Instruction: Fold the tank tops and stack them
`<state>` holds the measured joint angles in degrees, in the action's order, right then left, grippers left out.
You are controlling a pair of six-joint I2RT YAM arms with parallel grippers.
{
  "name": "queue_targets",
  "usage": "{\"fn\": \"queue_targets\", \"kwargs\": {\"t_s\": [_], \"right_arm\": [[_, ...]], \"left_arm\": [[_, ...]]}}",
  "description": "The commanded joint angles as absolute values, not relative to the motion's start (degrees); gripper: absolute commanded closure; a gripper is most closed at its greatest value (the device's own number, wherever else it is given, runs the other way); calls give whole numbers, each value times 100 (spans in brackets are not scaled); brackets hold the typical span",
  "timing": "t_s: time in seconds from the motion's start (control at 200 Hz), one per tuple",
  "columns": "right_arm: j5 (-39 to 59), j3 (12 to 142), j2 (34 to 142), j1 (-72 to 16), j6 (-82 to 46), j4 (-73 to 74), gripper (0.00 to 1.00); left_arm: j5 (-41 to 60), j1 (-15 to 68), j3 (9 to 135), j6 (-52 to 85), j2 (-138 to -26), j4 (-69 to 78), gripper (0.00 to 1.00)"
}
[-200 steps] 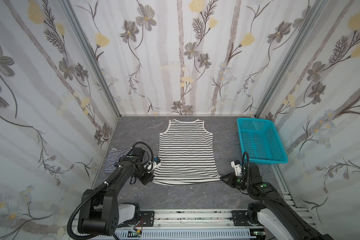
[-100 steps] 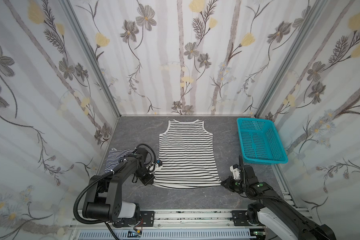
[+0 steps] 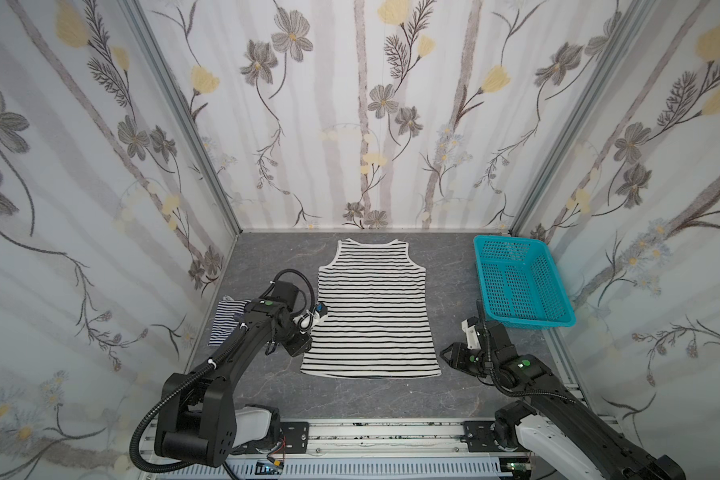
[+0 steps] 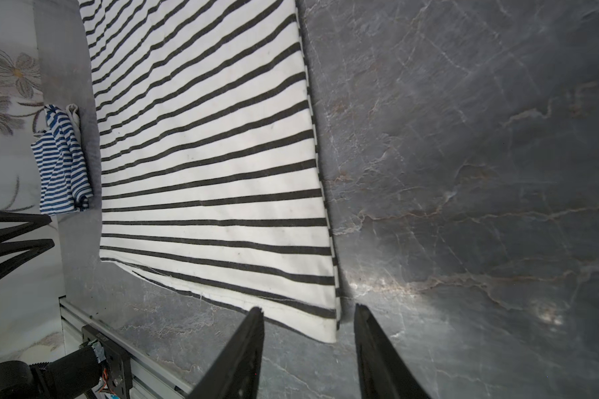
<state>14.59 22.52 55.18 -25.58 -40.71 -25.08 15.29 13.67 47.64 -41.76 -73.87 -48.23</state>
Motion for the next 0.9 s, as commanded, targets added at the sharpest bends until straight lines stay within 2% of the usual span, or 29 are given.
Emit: {"fn": "queue_targets", "kwargs": {"t_s": [0.0,0.215,0.38,0.52,0.764,0.894], "right_arm": [[1309,2297,5770,-2890,-4480,-1998,56],[1135,2560,6934,-3777,-4871,-1028,59],[949,2918,7724,-4134,-4921,-768,60],[632,3006,8093,-4150,-4869,-930,63],[681,2866,8430,-4080,-4878,-878,62],[612,2689,8530,-3762,-4882,-957,61]], "left_arm": [[1671,1683,4814,-3938,-7431,-4949,60],[2124,2379,5124,-3647,-8067,-4826,61],[1663,2574,5133,-3563,-8677,-4327,63],[1194,2575,5006,-3582,-9089,-4048,65],[1067,2745,4789,-3601,-9110,-4034,65],[1026,2914,4651,-3585,-9075,-4043,65]]}}
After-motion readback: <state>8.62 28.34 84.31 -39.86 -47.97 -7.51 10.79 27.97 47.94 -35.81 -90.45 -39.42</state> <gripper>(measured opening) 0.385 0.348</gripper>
